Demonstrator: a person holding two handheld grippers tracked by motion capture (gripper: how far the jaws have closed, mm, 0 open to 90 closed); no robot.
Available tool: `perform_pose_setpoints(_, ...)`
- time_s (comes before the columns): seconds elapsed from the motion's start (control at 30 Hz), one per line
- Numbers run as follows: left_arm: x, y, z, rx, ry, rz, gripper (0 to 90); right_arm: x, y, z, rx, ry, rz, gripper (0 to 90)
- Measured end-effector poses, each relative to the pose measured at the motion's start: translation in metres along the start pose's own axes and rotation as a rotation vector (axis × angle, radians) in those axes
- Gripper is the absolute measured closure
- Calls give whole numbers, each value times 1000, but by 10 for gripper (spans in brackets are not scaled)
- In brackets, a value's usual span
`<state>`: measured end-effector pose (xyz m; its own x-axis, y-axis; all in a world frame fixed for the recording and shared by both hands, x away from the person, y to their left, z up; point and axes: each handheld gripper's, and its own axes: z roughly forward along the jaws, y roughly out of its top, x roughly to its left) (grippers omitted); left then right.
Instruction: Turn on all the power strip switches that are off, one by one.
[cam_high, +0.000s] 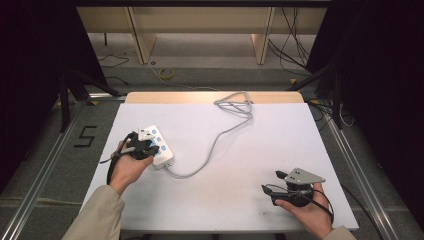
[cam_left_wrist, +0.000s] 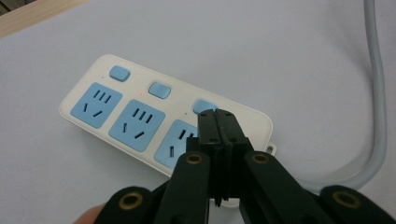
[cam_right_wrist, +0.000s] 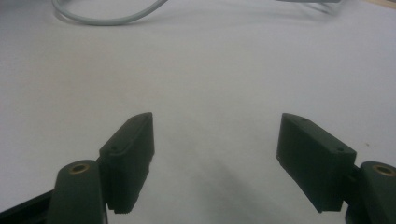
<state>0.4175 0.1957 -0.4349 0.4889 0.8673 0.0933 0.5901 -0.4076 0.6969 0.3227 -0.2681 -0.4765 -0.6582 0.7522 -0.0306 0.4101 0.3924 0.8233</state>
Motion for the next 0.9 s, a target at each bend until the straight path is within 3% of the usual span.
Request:
perform_pose_setpoints(0.37,4,10,7,14,1,6,899,0,0,0,1,0,-2,284)
perform_pose_setpoints(0.9,1,19,31,47,-3,14,899,0,0,0,1,-1,-5,284)
